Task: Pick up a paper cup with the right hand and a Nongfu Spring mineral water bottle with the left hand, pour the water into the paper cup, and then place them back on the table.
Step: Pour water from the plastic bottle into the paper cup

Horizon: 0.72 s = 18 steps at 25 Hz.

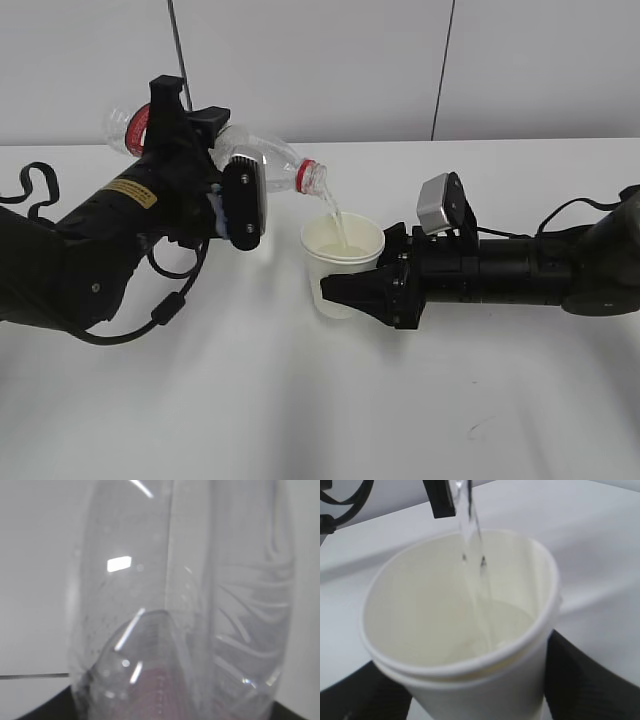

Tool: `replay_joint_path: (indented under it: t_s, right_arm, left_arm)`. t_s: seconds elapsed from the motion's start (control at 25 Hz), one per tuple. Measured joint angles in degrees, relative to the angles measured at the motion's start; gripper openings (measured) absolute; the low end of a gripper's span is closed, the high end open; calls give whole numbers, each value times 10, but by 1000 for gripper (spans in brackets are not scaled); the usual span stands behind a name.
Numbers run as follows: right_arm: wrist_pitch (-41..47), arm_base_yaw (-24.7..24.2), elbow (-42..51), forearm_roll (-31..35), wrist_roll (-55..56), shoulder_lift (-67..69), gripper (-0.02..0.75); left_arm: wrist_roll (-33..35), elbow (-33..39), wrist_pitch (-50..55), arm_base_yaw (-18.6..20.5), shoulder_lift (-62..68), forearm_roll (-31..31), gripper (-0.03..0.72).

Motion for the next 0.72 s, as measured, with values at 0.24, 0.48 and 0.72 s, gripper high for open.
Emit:
replay_joint_path:
  t_s: [0.24, 0.48, 0.72]
  right_arm:
    - [1, 0, 0, 1, 0, 0, 528]
    - [2, 0, 0, 2, 0, 0, 528]
    - [3, 0, 0, 11, -1, 0, 528]
  left_arm:
    - [-1, 0, 9, 0, 0, -21, 307]
    - [-42, 0, 13, -1, 0, -25, 307]
    - [-92, 0, 13, -1, 0, -26, 307]
